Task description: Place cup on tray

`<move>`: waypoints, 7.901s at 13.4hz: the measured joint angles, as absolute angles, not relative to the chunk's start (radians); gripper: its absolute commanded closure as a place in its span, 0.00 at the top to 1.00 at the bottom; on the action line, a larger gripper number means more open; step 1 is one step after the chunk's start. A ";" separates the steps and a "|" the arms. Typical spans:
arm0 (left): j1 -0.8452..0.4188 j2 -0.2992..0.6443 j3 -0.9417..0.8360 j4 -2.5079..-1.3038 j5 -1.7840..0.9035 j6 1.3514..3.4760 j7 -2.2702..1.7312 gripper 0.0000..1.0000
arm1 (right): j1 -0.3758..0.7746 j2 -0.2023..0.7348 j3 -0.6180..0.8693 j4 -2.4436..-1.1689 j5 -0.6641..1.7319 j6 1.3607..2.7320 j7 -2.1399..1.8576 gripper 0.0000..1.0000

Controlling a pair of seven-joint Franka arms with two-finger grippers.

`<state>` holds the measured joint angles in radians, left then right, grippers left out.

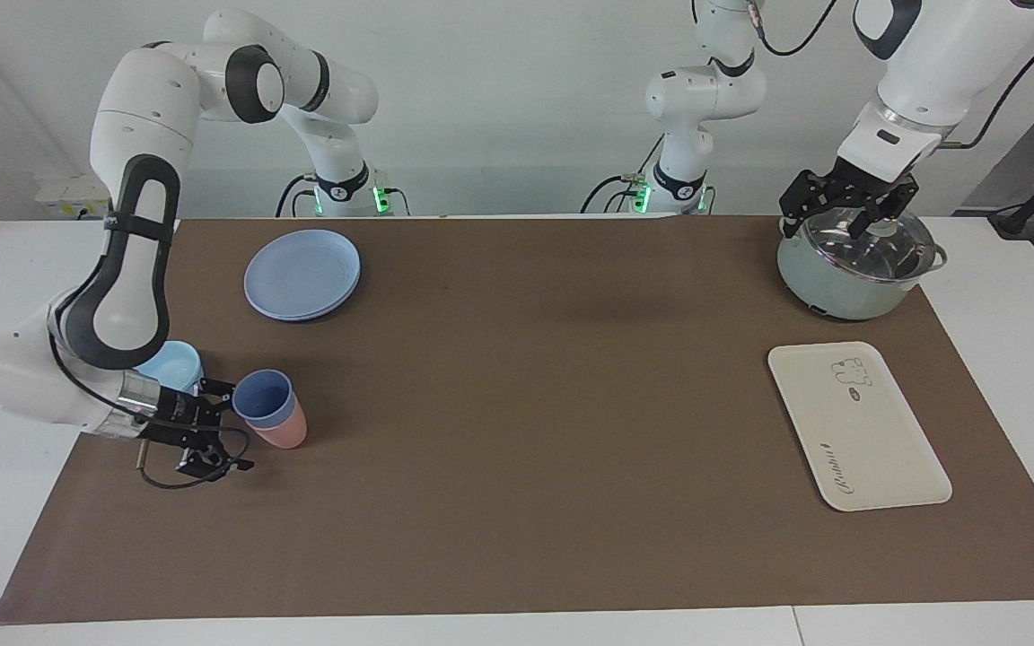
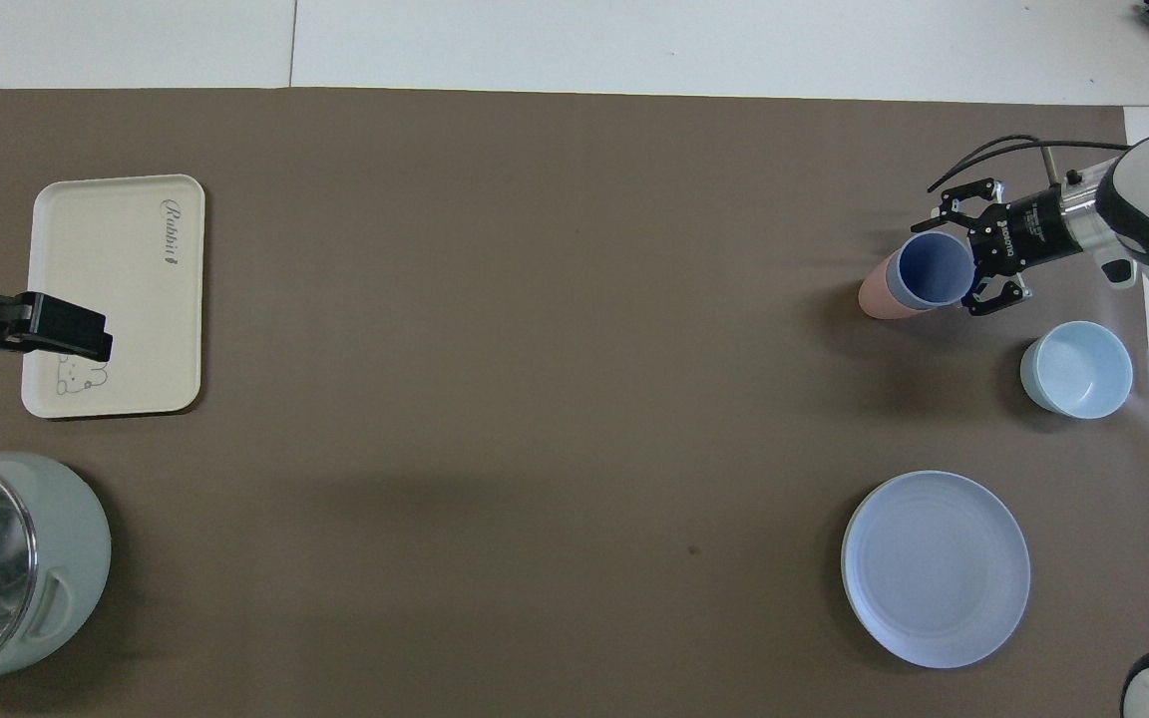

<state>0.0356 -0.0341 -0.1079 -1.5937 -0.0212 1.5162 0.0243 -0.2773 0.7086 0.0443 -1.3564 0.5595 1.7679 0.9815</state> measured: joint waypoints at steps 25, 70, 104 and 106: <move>0.035 -0.035 -0.109 -1.593 -0.021 1.516 0.024 1.00 | 0.059 0.430 0.055 -1.686 0.821 1.882 1.033 0.00; 0.031 -0.097 -0.159 -1.729 -0.208 1.875 -0.442 0.00 | 0.175 0.368 0.032 -1.746 0.953 2.221 1.374 0.00; 0.134 -0.072 -0.189 -1.817 -0.050 1.774 0.178 1.00 | -0.243 0.325 -0.003 -1.911 0.362 2.220 0.715 0.99; 0.078 -0.097 -0.190 -1.853 -0.048 1.765 0.097 1.00 | -0.242 0.278 0.001 -1.911 0.223 2.186 0.601 0.99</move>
<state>0.0785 -0.0967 -0.1901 -1.8530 -0.0485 1.7645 0.0972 -0.2417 0.2785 0.0007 -1.9110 0.2227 2.1856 0.6014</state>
